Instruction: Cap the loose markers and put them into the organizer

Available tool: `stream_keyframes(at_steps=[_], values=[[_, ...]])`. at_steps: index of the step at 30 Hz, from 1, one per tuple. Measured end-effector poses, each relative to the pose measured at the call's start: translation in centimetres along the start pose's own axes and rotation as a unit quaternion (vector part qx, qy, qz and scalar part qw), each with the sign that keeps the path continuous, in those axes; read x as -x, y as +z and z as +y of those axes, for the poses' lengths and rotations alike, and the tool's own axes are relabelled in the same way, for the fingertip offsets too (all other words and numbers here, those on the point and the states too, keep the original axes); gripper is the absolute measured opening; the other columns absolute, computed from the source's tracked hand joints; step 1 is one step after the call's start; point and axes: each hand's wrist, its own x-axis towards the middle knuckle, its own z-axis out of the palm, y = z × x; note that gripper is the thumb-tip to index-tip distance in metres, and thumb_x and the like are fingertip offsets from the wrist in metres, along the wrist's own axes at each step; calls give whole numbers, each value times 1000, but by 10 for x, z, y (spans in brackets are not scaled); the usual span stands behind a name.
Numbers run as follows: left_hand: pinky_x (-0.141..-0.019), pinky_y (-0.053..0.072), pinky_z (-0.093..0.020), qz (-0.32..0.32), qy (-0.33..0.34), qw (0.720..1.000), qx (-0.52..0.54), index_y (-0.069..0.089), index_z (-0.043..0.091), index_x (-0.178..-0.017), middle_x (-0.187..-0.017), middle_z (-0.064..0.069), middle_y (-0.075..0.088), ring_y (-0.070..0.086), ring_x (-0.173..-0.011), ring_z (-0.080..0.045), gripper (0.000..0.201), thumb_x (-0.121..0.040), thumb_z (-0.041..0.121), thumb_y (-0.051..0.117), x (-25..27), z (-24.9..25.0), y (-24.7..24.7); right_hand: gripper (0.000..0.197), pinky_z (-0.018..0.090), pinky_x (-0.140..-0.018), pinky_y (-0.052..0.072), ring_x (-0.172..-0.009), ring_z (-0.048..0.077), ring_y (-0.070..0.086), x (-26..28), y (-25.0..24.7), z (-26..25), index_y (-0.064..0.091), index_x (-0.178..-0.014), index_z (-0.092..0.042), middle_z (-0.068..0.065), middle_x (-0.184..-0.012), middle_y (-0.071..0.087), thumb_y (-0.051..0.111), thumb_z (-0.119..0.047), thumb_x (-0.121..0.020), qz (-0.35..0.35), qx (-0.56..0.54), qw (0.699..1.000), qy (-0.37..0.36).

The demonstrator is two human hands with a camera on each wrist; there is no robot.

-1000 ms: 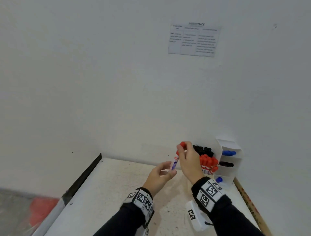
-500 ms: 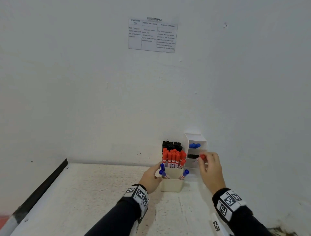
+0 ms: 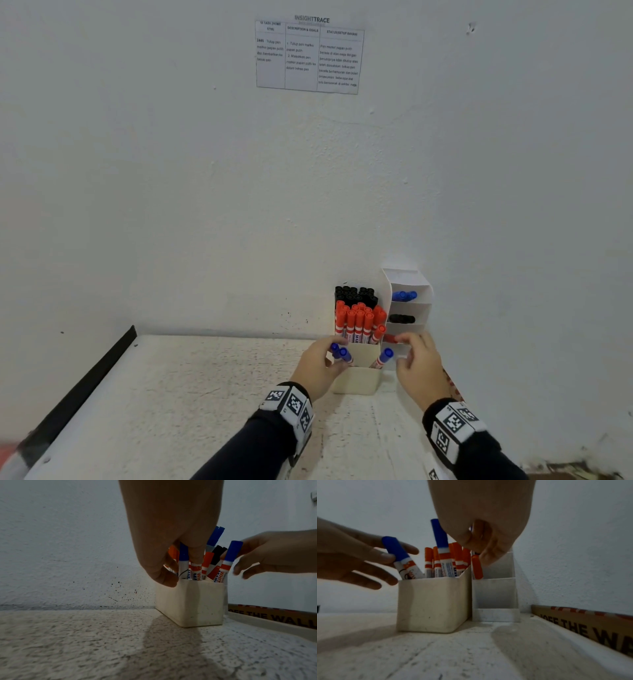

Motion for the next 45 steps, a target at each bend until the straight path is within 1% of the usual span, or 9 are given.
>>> stream_keyframes(at_steps=[5,10,15,19,24,32,37,40,45], values=[[-67,37,-3,49,16,999,-6,65,13,-109,-94,6,55,47,-71,3,26,-84,7,62,-1,1,8,32,8,-66,43,-81,4,54,11,6,-12,52,-102,-30,-12,-91,55,66,-10,-81,-130,-43,989,-62],[-73,40,-2,79,31,996,27,66,14,-108,-88,15,57,52,-78,5,27,-82,6,65,3,6,13,20,14,-73,50,-79,6,59,2,18,-34,54,-97,-25,-7,-93,58,60,-9,-87,-100,-102,988,-54],[-84,44,-13,59,14,998,4,63,13,-114,-105,0,65,58,-90,-9,29,-85,8,62,4,2,12,14,18,-72,49,-79,11,59,6,25,-34,54,-93,-24,-2,-95,59,57,-13,-87,-151,-62,987,-6],[-80,40,-2,67,15,998,10,56,15,-126,-114,-1,63,56,-94,-6,41,-86,5,60,5,2,12,22,17,-75,43,-82,11,54,9,27,-34,50,-97,-22,-3,-99,53,57,-5,-84,-101,-46,994,17],[-90,42,-19,67,16,998,-11,53,13,-127,-114,-3,58,50,-97,-8,36,-91,9,53,8,-1,18,31,16,-84,35,-96,9,46,13,28,-29,51,-114,-11,-4,-107,45,60,-9,-84,-68,-26,996,46],[-78,36,-1,58,44,997,3,60,15,-119,-103,7,57,53,-94,-7,32,-90,6,54,8,2,20,36,5,-73,43,-82,2,60,15,21,-33,54,-90,-37,-10,-89,63,60,-2,-85,-81,-122,989,-8],[-87,45,-14,69,-3,997,21,52,13,-129,-119,-4,60,57,-100,-10,38,-91,7,51,8,-4,22,27,0,-72,39,-80,-4,55,17,22,-36,51,-103,-25,-13,-91,57,57,-4,-87,-126,-93,987,30],[-95,48,-25,77,-28,996,33,50,11,-129,-120,-6,58,56,-104,-12,44,-87,-2,50,13,0,21,31,11,-86,35,-96,5,48,19,22,-38,51,-117,-14,-6,-105,53,56,-6,-87,-121,-56,988,74],[-97,41,-20,59,-35,997,24,47,13,-133,-127,-4,53,51,-112,-12,51,-85,-4,49,22,-2,22,37,19,-95,33,-120,19,45,27,20,-38,47,-125,-6,8,-127,48,53,-6,-88,-99,-28,985,141]])
